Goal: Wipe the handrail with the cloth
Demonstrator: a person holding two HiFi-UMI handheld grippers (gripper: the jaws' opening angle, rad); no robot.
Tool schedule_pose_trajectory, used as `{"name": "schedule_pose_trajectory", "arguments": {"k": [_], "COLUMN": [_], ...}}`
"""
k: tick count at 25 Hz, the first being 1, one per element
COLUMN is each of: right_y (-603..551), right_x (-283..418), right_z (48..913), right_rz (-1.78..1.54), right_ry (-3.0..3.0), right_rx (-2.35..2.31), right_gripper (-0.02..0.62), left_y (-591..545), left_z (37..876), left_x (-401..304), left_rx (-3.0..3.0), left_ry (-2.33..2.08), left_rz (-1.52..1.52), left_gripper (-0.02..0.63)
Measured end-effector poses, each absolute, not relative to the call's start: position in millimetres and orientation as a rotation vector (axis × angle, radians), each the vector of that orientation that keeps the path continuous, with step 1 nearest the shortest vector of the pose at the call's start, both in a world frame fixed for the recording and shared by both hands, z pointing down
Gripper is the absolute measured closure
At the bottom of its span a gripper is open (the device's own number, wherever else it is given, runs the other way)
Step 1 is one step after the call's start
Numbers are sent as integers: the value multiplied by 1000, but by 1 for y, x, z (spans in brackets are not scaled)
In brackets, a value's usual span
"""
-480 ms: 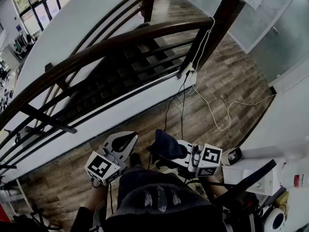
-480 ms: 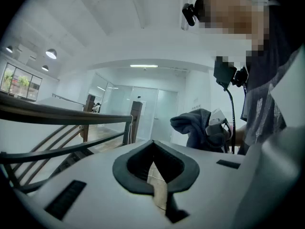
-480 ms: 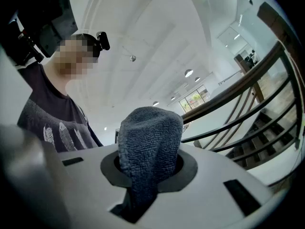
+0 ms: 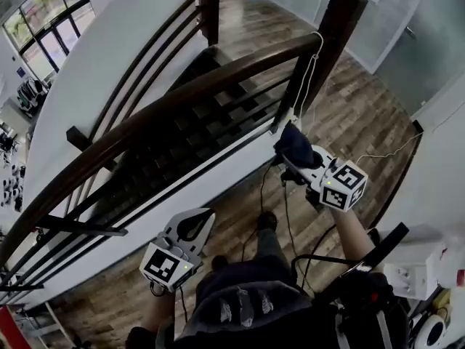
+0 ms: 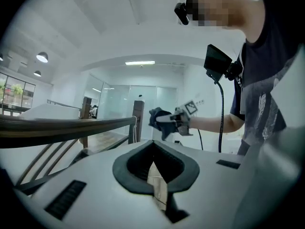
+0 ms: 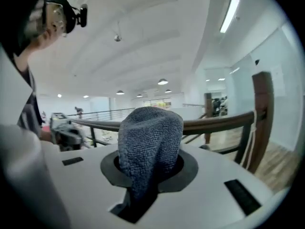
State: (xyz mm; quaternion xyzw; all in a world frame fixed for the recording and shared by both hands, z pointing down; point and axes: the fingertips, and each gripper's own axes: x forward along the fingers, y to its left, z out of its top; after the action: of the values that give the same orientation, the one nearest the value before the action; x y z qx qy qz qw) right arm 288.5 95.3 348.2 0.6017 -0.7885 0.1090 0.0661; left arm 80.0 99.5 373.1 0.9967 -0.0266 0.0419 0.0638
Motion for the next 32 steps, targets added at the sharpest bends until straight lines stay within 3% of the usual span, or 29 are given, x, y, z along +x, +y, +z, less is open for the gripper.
{"name": "schedule_pose_trajectory", "arguments": {"k": [8,10,13,21,27,32], "right_y": [-115,-155,-203,-226,-238,-243], "right_x": [689,760,813,809,693,575], "right_z": [286,290,315,357,353,363], "right_rz": [30,30,61,152,170,219], "right_ry": [-1805,-1686,-1576,-1693,-1772,-1815], "right_rx": [2195,2176,2101,2117,2065,2022], "right_gripper": [529,529,529,529,529,529], "left_y": [17,3,-1,-17,-15,-15], "left_z": [417,422,425,431,426,444], "left_x": [187,216,242,259,197,95], "left_rx": [2849,2794,2769,2817,2813,2845], "left_ry": [-431,-498,-547,-668,-702,-704], "left_rz": [368,401,455,677,544,553], "left_gripper": [600,600,600,600,600,600]}}
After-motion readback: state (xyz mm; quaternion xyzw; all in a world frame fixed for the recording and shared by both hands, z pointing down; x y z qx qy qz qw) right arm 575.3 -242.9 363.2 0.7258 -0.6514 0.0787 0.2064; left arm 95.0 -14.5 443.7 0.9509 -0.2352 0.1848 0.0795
